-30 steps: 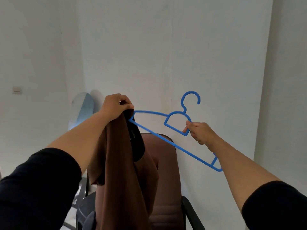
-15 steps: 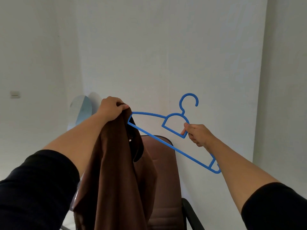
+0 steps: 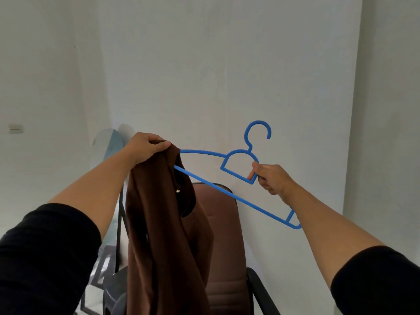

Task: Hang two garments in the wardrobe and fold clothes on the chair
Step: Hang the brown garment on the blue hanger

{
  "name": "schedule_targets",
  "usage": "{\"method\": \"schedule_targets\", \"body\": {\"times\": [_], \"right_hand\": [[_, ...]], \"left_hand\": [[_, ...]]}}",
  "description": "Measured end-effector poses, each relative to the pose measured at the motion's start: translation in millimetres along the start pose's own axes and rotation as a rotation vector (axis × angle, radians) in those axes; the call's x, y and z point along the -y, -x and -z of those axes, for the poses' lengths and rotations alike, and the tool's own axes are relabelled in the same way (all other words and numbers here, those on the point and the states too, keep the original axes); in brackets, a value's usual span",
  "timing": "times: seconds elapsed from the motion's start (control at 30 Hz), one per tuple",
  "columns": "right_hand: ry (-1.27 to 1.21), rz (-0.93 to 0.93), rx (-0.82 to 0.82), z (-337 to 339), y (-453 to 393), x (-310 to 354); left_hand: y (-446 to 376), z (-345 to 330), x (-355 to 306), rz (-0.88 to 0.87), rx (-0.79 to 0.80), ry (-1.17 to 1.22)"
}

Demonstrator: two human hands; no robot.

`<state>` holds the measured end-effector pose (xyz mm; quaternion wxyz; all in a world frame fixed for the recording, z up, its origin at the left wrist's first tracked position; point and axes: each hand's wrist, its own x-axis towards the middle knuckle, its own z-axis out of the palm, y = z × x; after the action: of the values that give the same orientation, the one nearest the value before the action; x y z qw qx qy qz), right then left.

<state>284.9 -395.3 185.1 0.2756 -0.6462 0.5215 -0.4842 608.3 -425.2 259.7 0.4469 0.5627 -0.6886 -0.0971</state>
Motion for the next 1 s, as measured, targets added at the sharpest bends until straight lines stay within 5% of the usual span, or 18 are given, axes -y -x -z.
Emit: {"method": "schedule_targets", "body": {"times": [0.7, 1.0], "right_hand": [[0.110, 0.088, 0.162, -41.4, 3.5, 31.6], [0.081, 0.144, 0.041, -29.6, -1.2, 31.4]], "left_hand": [[24.0, -64.2, -73.5, -0.290, 0.108, -0.001], [25.4, -67.3, -76.3, -0.389, 0.231, -0.483]]}}
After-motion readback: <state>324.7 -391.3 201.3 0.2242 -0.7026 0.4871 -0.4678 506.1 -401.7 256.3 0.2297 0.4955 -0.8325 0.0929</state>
